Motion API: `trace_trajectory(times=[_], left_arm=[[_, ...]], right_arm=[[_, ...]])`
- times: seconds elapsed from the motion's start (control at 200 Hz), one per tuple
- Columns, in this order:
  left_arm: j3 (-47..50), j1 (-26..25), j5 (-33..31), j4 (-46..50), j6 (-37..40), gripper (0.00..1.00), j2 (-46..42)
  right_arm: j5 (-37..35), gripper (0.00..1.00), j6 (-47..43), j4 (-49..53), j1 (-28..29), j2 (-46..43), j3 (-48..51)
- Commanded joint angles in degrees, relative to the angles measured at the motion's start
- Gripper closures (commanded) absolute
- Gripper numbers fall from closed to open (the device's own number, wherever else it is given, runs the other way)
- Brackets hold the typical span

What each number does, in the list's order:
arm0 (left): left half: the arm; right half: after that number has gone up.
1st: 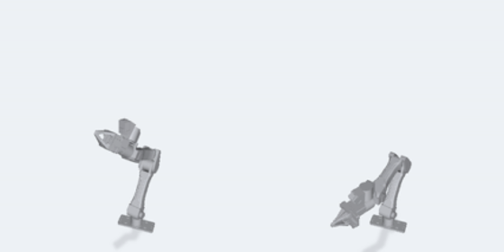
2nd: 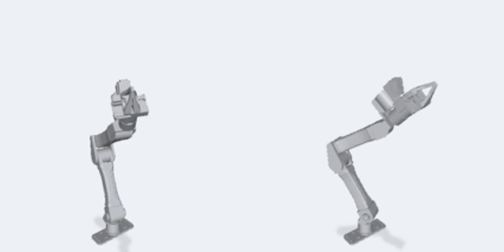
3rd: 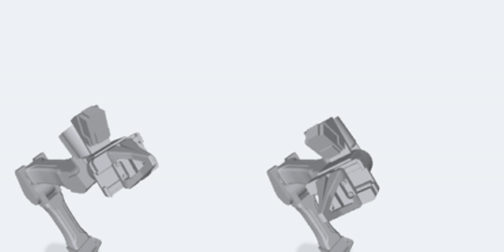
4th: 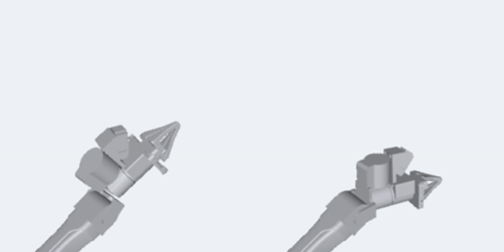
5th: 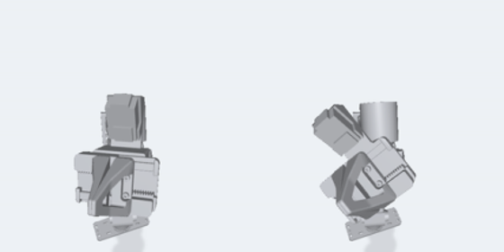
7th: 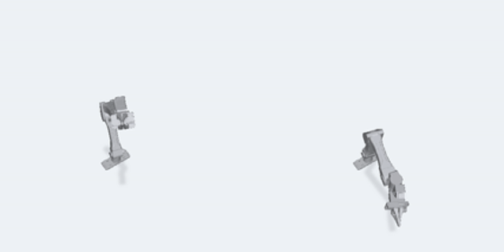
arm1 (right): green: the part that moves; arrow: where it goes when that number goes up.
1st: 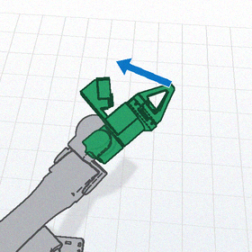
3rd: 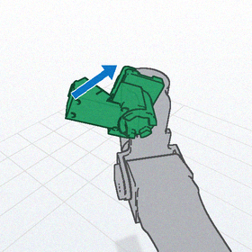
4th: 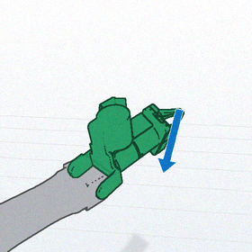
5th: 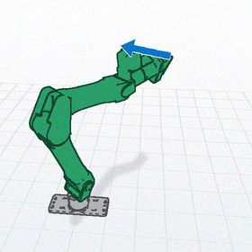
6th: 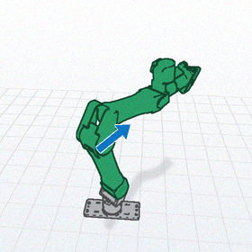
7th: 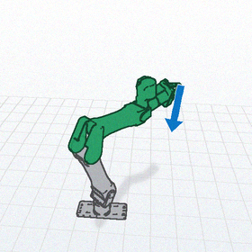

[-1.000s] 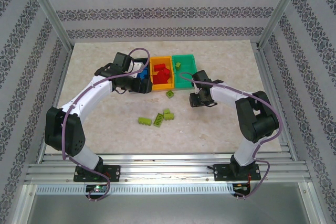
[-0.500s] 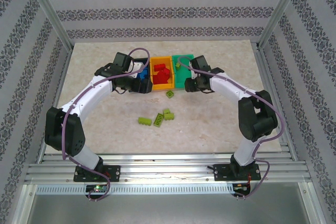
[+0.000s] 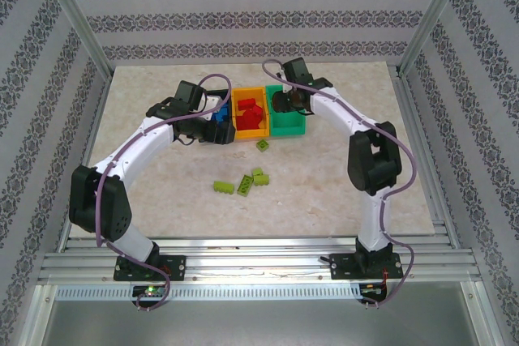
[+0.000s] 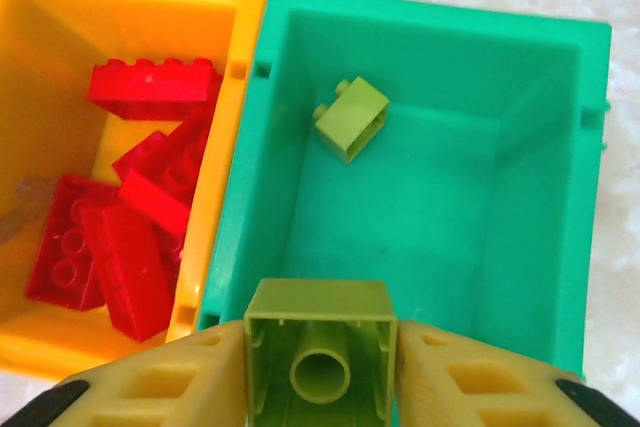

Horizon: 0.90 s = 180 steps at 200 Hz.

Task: Sort the legos into containers by color
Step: Place the lego in the container.

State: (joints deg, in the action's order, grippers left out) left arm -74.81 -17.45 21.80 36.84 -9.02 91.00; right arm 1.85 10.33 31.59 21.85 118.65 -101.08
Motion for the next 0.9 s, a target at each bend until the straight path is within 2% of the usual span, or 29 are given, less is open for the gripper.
trace_trajectory(times=[0.0,0.075,0.15,0.445,0.615,0.754,0.894], left_arm=[[-1.7,0.8,-0.5,1.7,0.6,0.14,-1.3],[-1.5,0.8,-0.8,1.9,0.7,0.14,-1.3],[-1.7,0.8,-0.7,1.9,0.7,0.14,-1.2],[-1.6,0.8,0.5,1.6,0.3,0.14,-0.7],[-1.7,0.8,0.6,1.6,0.3,0.14,-0.1],[-1.7,0.8,0.2,2.0,0.5,0.14,0.1],[-1.8,0.8,0.7,2.1,0.4,0.14,0.2]], right_arm=[[-1.8,0.55,-1.7,3.4,-0.8,2.9,-4.6],[-2.5,0.43,-1.6,4.5,-0.8,3.7,-5.9],[-1.9,0.4,-1.4,3.8,-0.5,2.3,-4.5],[-2.6,0.4,-2.0,1.0,1.8,-5.7,6.1],[-6.0,0.4,-3.6,0.6,4.6,-9.6,11.5],[-4.3,0.4,-3.3,0.1,6.4,-12.4,15.3],[-5.9,0.4,-3.0,-1.4,9.0,-15.0,19.4]])
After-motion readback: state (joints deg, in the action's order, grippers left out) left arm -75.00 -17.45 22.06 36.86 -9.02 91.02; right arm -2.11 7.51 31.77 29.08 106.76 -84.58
